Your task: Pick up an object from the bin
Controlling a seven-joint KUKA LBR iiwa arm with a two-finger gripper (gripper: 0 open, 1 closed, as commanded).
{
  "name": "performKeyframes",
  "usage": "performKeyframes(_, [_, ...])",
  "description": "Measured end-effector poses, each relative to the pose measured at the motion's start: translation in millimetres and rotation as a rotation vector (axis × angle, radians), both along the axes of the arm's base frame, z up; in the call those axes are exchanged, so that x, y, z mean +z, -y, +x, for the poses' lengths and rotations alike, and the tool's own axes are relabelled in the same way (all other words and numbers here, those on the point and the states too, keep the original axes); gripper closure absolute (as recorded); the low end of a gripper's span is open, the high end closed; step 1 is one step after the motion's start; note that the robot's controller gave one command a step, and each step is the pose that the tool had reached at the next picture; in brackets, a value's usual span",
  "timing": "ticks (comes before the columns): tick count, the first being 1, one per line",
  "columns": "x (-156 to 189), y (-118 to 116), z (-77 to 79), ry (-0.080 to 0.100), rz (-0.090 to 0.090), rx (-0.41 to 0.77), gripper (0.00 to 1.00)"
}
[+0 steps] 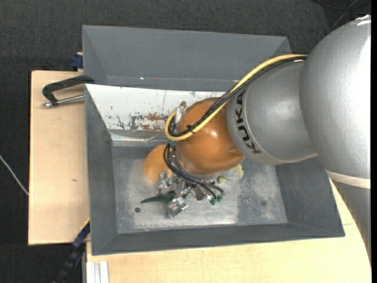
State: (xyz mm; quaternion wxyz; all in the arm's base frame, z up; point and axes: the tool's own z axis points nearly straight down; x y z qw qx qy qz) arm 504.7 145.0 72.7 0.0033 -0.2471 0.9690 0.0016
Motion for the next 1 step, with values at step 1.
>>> performKeyframes(1, [230.7,-20.4,9.3,0.009,0.002,-0.066,1.0])
